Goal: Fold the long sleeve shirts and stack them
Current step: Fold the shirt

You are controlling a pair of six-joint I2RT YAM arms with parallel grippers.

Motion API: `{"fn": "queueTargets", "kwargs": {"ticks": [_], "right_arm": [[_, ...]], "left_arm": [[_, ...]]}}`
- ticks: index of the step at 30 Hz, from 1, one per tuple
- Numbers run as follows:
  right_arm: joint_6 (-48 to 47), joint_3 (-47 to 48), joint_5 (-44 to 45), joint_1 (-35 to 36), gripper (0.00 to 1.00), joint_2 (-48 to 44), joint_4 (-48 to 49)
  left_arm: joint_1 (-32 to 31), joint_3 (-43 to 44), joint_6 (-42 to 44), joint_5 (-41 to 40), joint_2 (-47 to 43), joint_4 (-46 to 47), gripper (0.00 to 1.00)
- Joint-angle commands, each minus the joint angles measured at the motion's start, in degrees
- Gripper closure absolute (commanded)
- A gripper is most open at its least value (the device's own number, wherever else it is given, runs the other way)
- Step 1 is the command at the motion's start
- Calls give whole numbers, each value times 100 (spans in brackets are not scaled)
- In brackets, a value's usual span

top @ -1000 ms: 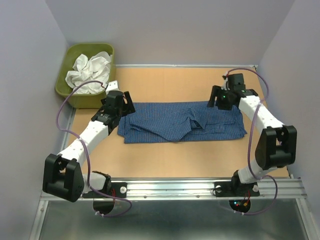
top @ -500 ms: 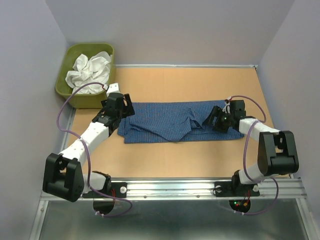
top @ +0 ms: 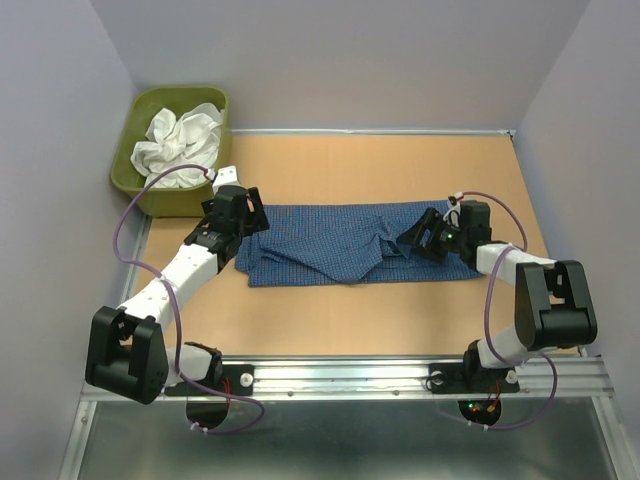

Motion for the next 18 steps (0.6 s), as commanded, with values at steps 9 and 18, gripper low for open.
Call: {"fn": "queueTargets", "kwargs": {"ticks": [9,18], "right_arm": [[276,-168,-278,26,23,398,668],[303,-230,-453,26,32,574,931]], "left_arm": [[20,88,34,-181,-53,120,12],[20,105,17,-155,-10,102,12]]}}
